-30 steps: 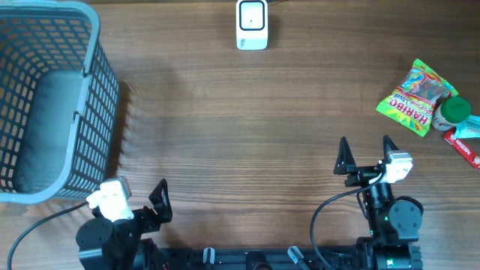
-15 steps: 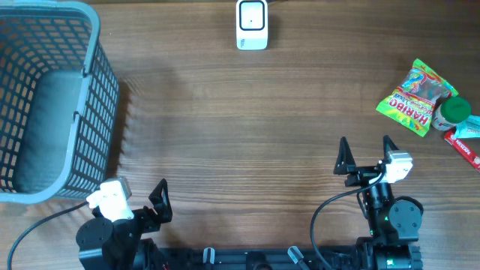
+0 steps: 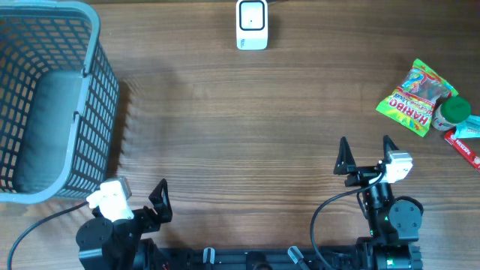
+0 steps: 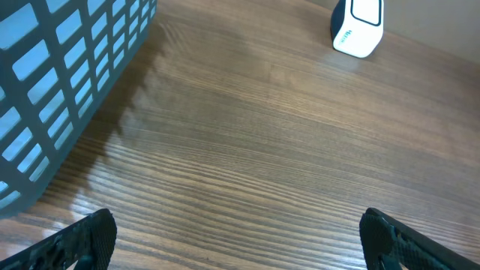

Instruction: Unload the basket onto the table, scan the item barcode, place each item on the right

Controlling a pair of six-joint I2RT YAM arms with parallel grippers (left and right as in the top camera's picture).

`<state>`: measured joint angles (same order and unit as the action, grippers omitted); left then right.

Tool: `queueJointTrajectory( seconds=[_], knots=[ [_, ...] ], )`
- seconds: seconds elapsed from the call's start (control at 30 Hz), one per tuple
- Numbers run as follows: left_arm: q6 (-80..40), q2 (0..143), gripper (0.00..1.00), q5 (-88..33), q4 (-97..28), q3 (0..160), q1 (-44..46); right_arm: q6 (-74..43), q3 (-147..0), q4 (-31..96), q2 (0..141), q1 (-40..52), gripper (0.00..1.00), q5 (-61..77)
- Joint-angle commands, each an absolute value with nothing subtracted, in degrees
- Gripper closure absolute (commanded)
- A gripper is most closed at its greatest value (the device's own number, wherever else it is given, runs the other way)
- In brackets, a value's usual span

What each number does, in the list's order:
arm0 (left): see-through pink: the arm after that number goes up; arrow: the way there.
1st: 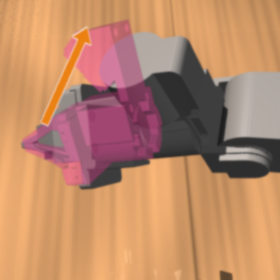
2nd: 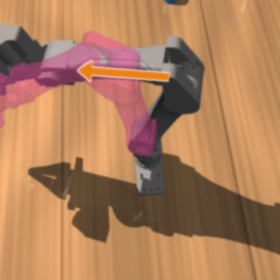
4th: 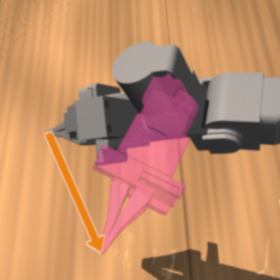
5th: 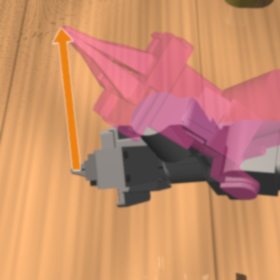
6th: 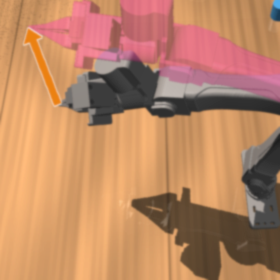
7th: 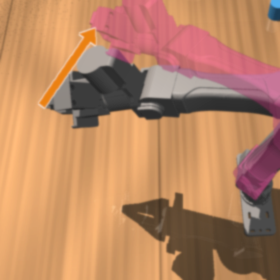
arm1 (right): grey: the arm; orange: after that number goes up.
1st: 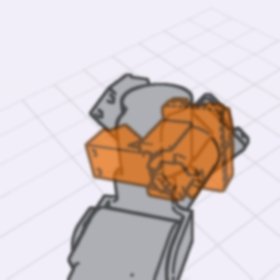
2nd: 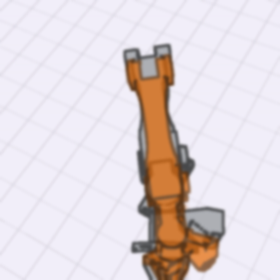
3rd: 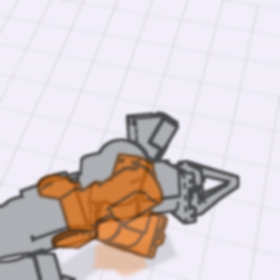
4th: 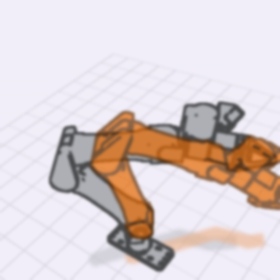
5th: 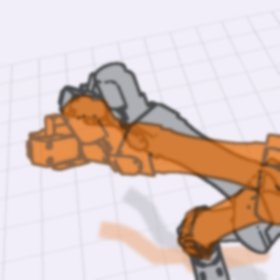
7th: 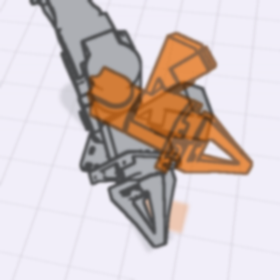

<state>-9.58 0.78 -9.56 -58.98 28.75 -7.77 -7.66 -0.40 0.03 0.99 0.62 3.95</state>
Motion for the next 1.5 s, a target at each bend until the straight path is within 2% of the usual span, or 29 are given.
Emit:
queueJointTrajectory(
  seconds=[0.0,0.27,0.43,0.6,0.7,1.0,1.47],
  knots=[
    [-10.1,0.3,0.0,-10.4,-58.8,28.7,-7.4,-7.6,-0.3,-0.1,0.3,0.7,0.0,2.8],
    [-9.5,0.3,0.0,-8.1,-55.4,28.7,-7.4,-7.5,-0.3,-0.1,0.3,0.7,0.0,2.8],
    [-9.2,0.3,0.0,-13.1,-34.0,25.3,-6.7,-7.5,-0.3,-0.1,0.3,0.7,0.0,2.8],
    [-8.5,0.3,0.0,-13.0,-11.0,10.9,0.4,-7.6,-0.3,-0.1,0.3,0.7,0.0,2.8],
    [-7.9,0.3,0.0,-13.0,-4.0,5.3,1.2,-7.5,-0.3,-0.1,0.3,0.7,0.0,2.8],
    [1.3,0.2,0.0,-12.1,-5.3,1.2,1.3,-7.6,-0.3,-0.1,0.3,0.7,0.0,2.8],
    [-0.5,0.2,0.0,-10.2,-3.7,0.3,1.3,-7.5,-0.3,-0.1,0.3,0.7,0.0,2.8]
  ],
)
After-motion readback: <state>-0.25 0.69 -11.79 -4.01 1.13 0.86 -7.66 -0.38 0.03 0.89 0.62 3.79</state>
